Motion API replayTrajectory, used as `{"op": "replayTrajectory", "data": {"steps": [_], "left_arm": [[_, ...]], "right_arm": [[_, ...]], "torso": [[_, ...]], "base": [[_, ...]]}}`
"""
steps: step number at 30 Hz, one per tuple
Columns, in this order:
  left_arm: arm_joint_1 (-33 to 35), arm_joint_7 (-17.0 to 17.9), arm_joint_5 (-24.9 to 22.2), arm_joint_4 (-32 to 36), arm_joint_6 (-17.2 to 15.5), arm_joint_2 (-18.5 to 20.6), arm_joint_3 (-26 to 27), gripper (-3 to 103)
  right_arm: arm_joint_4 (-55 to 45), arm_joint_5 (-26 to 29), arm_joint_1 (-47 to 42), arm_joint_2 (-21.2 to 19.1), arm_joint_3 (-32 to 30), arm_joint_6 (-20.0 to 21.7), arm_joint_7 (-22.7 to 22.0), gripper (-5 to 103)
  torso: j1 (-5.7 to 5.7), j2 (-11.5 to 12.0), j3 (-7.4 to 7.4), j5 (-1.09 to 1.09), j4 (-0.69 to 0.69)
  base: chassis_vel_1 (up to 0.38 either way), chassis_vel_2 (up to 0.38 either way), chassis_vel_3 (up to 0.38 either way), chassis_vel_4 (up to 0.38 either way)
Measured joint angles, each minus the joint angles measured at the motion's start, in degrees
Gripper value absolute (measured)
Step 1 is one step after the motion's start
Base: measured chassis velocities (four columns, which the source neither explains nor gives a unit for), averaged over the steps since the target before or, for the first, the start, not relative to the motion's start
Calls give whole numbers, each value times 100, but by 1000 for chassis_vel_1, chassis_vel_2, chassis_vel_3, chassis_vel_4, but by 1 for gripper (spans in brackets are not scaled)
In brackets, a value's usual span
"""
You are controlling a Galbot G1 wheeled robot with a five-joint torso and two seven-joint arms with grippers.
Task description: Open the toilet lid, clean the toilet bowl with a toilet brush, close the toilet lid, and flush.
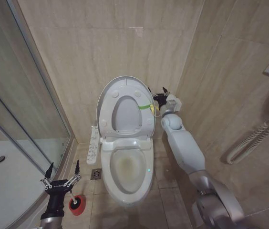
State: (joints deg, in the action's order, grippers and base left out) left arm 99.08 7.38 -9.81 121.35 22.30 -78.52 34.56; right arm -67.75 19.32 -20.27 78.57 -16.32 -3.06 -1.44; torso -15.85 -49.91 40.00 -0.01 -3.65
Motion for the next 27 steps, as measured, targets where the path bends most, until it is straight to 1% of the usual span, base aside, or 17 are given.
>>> {"op": "replayTrajectory", "data": {"steps": [5,10,17,20,27], "left_arm": [[0,0,0,0,0,0,0,100],[0,0,0,0,0,0,0,100],[0,0,0,0,0,0,0,100],[0,0,0,0,0,0,0,100],[0,0,0,0,0,0,0,100]], "right_arm": [[-377,76,-292,-145,101,77,-41,100],[-748,172,-592,-303,154,211,-72,100],[-1163,291,-974,-579,191,318,-78,100],[-1471,386,-1277,-746,158,357,-109,100],[-1835,471,-1710,-929,-6,367,-156,100]], "torso": [[0,0,0,0,-1],[0,0,0,0,3],[0,0,0,1,2],[0,0,0,1,2],[0,0,0,0,0]], "base": [[0,0,0,0],[0,0,0,0],[0,0,0,0],[0,0,0,0],[0,0,0,0]]}}
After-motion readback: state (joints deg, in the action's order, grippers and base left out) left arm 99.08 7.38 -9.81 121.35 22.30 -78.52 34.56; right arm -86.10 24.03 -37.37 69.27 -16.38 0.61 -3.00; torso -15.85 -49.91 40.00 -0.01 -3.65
